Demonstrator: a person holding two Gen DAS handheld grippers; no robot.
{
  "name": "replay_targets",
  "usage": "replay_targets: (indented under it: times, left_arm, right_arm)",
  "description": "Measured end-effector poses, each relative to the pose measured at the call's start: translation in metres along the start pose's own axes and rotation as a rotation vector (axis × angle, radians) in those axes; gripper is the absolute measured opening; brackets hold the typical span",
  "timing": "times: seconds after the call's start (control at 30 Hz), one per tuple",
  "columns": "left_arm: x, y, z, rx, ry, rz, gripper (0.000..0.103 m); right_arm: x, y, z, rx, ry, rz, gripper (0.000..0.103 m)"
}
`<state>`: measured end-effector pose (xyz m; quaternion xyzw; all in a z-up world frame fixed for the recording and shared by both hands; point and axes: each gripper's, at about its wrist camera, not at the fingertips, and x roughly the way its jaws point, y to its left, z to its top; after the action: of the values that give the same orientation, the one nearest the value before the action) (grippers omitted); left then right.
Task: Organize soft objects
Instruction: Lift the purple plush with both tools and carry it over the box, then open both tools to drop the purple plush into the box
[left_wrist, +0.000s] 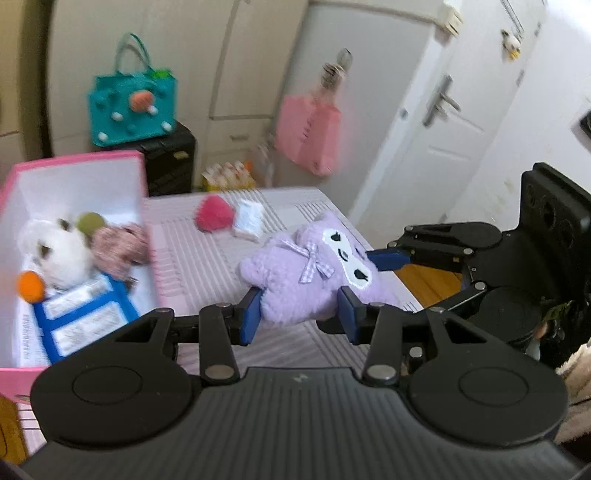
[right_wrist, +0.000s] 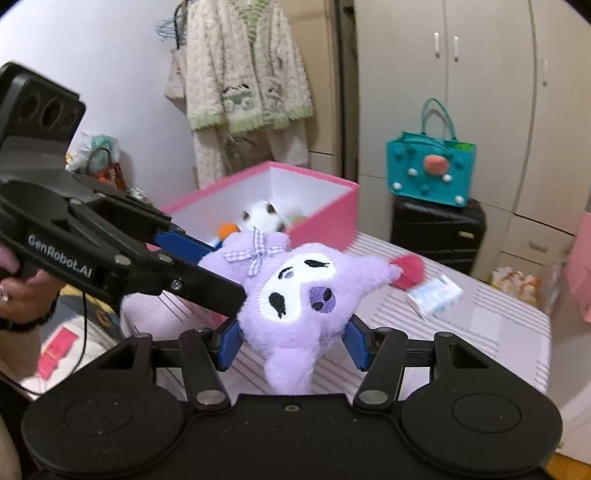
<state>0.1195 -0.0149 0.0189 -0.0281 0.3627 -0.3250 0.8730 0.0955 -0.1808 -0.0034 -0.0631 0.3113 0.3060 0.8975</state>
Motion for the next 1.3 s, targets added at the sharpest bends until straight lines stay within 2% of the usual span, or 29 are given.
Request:
replay_targets:
  times: [0.2,0.37,0.63,0.83,1.03,1.3]
  left_arm:
    - [-0.022,0.037,-0.002,-0.086,-0.079,0.062,0.042]
    - [-0.035,0.066,-0.004,-0.143,-0.111,0.098,0.042]
    - [-0.032,0.120,0.016,-0.213,-0.146,0.155,0.042]
    - [-0.007,0.165,0.030,-0.294,-0.116,0.146,0.042]
    - [0.028,0.201,0.030,-0.372,-0.062,0.165,0.042]
    - [0.046,0.217,0.022,-0.407,0.004,0.155,0.044]
  right_arm:
    - [0.031,0.018,0.025,-0.049,-0.028,0.052,0.062]
    - [0.058,0.034,0.048,-0.117,-0.031,0.078,0.062]
    - [0.110,0.042,0.092,-0.198,-0.009,0.061,0.062]
    - [0.162,0.036,0.110,-0.288,0.054,0.026,0.062]
    - [0.209,0.023,0.117,-0.372,0.170,0.055,0.062]
    - [0.225,0.022,0.119,-0.490,0.267,0.056,0.062]
